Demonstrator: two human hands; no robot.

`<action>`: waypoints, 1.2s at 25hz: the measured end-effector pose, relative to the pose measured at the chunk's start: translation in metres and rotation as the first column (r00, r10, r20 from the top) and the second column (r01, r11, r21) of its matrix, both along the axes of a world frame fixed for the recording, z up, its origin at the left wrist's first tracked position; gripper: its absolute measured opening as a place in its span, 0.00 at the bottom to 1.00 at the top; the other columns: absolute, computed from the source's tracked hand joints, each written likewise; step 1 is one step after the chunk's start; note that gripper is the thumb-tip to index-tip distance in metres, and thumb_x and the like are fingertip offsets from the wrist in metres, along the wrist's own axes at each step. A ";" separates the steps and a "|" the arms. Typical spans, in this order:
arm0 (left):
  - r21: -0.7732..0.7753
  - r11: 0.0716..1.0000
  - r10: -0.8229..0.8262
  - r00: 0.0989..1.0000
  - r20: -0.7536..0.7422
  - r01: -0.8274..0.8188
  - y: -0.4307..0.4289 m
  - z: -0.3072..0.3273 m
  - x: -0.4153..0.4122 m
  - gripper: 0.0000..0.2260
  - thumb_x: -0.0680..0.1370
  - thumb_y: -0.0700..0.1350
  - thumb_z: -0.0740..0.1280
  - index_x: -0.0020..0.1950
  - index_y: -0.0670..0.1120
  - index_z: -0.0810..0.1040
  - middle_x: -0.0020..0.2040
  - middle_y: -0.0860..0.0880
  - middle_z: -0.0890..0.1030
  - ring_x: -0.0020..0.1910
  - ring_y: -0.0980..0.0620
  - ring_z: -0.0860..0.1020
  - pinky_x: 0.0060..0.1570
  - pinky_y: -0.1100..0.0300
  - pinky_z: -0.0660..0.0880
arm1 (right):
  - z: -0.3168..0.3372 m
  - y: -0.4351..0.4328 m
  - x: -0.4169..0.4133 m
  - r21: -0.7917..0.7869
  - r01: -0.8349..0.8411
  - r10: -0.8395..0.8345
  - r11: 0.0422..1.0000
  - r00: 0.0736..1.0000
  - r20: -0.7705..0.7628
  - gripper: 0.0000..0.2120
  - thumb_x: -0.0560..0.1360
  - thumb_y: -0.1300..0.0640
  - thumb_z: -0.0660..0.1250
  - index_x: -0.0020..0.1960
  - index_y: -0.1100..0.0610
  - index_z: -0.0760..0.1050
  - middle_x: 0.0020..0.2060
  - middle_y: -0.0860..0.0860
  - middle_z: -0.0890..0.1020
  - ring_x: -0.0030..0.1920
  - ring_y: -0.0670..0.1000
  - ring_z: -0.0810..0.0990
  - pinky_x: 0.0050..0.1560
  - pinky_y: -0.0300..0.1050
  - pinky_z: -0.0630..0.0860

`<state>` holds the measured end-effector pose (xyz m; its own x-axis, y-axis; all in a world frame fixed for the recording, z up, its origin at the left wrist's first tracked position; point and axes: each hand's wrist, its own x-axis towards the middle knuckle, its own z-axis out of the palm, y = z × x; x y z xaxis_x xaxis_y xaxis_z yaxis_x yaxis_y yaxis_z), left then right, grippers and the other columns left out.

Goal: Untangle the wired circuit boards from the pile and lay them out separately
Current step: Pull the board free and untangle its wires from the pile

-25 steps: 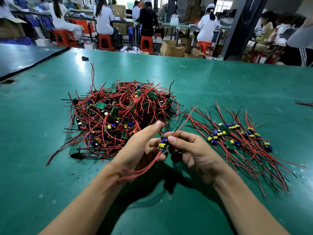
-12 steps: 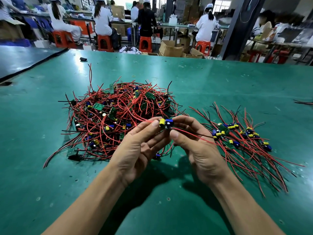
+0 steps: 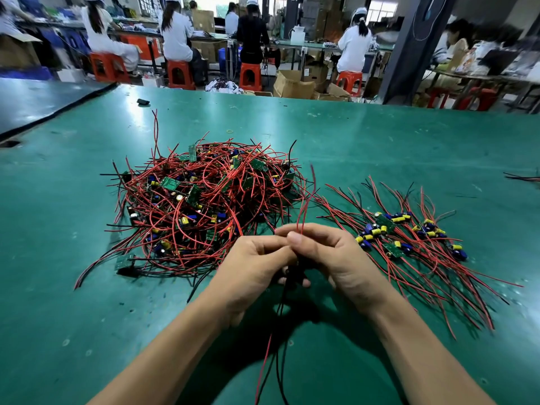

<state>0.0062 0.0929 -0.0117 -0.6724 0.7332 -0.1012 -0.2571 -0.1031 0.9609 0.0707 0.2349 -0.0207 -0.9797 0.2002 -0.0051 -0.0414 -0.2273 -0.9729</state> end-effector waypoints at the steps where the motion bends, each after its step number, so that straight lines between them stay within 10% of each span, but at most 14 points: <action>1: -0.032 0.999 0.021 1.000 -0.012 -0.022 0.001 -0.002 0.001 0.06 0.76 0.42 0.70 0.45 0.40 0.85 0.39 0.40 0.84 0.31 0.48 0.82 0.38 0.57 0.78 | -0.001 -0.001 0.000 0.043 0.008 -0.010 0.999 0.999 0.033 0.15 0.72 0.50 0.76 0.54 0.57 0.85 0.44 0.58 0.84 0.39 0.53 0.80 0.37 0.45 0.76; 14: -0.133 0.987 -0.086 0.996 -0.001 0.086 0.009 -0.017 0.002 0.04 0.76 0.36 0.70 0.43 0.37 0.84 0.37 0.39 0.84 0.31 0.47 0.81 0.34 0.59 0.79 | -0.003 0.023 -0.010 0.099 0.399 -0.411 0.912 0.891 0.192 0.14 0.78 0.52 0.70 0.37 0.59 0.84 0.33 0.54 0.79 0.26 0.46 0.72 0.25 0.38 0.69; 26: -0.289 0.951 -0.192 0.939 -0.285 0.107 0.005 -0.019 -0.012 0.04 0.75 0.43 0.73 0.43 0.46 0.87 0.37 0.45 0.85 0.36 0.52 0.79 0.42 0.61 0.73 | 0.004 0.034 -0.012 -0.558 0.500 -0.351 0.662 0.865 0.358 0.19 0.79 0.55 0.68 0.31 0.59 0.74 0.26 0.51 0.73 0.22 0.44 0.65 0.18 0.34 0.62; 30: -0.248 0.966 -0.136 0.954 -0.267 0.069 0.002 -0.019 -0.009 0.04 0.75 0.41 0.72 0.43 0.42 0.86 0.36 0.43 0.84 0.34 0.51 0.78 0.41 0.60 0.73 | -0.001 0.030 -0.013 -0.430 0.499 -0.401 0.752 0.865 0.301 0.19 0.80 0.49 0.67 0.34 0.58 0.75 0.27 0.51 0.75 0.23 0.44 0.65 0.20 0.35 0.63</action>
<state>-0.0031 0.0948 -0.0310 -0.6206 0.7781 -0.0966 0.0275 0.1447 0.9891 0.0582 0.2653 -0.0221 -0.7473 0.5411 -0.3857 -0.0964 -0.6626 -0.7427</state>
